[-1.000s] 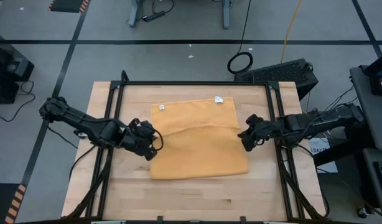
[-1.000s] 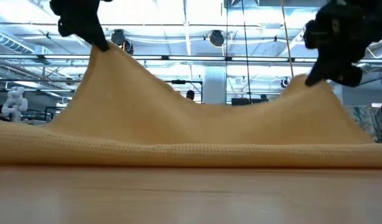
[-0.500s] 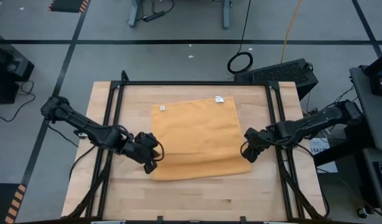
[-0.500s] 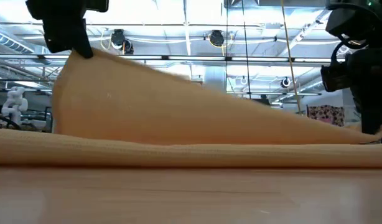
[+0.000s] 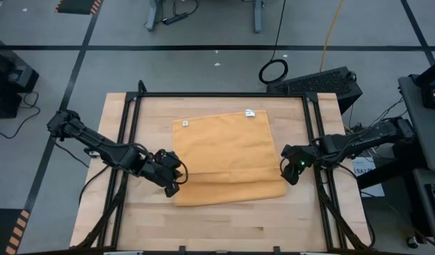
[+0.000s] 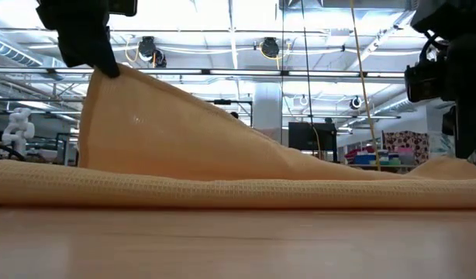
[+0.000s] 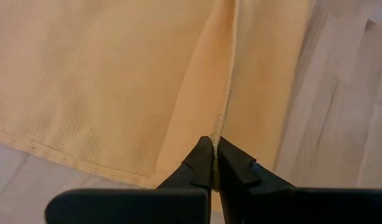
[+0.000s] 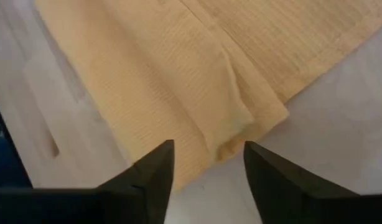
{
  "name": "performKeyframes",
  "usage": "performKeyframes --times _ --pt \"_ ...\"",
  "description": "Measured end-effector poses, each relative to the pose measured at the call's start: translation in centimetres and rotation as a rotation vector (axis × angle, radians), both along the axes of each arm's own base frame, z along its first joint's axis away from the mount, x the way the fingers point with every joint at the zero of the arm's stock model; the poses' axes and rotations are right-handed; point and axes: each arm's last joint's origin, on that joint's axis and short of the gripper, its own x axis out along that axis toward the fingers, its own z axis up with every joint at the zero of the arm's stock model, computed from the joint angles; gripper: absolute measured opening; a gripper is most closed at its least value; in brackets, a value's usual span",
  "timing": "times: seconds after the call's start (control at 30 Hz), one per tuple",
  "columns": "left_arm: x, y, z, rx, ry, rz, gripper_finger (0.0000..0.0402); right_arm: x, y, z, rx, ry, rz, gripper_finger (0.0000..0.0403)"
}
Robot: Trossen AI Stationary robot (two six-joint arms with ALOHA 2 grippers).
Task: Roll towel
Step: Roll the yellow towel
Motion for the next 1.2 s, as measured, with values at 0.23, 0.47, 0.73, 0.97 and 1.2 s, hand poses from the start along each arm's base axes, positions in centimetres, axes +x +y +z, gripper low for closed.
performKeyframes --times 0.23,0.47,0.73,0.97,1.2 --pt "0.0 0.0 0.0 0.018 -0.001 -0.014 0.0013 0.4 -0.1 -0.2 -0.061 -0.019 0.070 0.0214" --pt "0.0 0.0 0.0 0.032 0.000 -0.033 0.0013 0.8 -0.5 -0.6 -0.158 -0.007 0.088 0.0212" --pt "0.0 0.0 0.0 0.042 -0.003 -0.030 0.0013 1.1 -0.6 -0.9 -0.128 -0.054 0.091 0.0212" --pt "0.0 0.1 0.0 0.046 -0.006 -0.023 0.0013 1.0 -0.5 -2.2 -0.058 -0.068 0.030 0.0170" --pt "0.0 0.1 0.0 0.045 -0.007 -0.021 0.0013 1.1 -0.5 -2.1 -0.055 -0.073 0.021 0.0067"
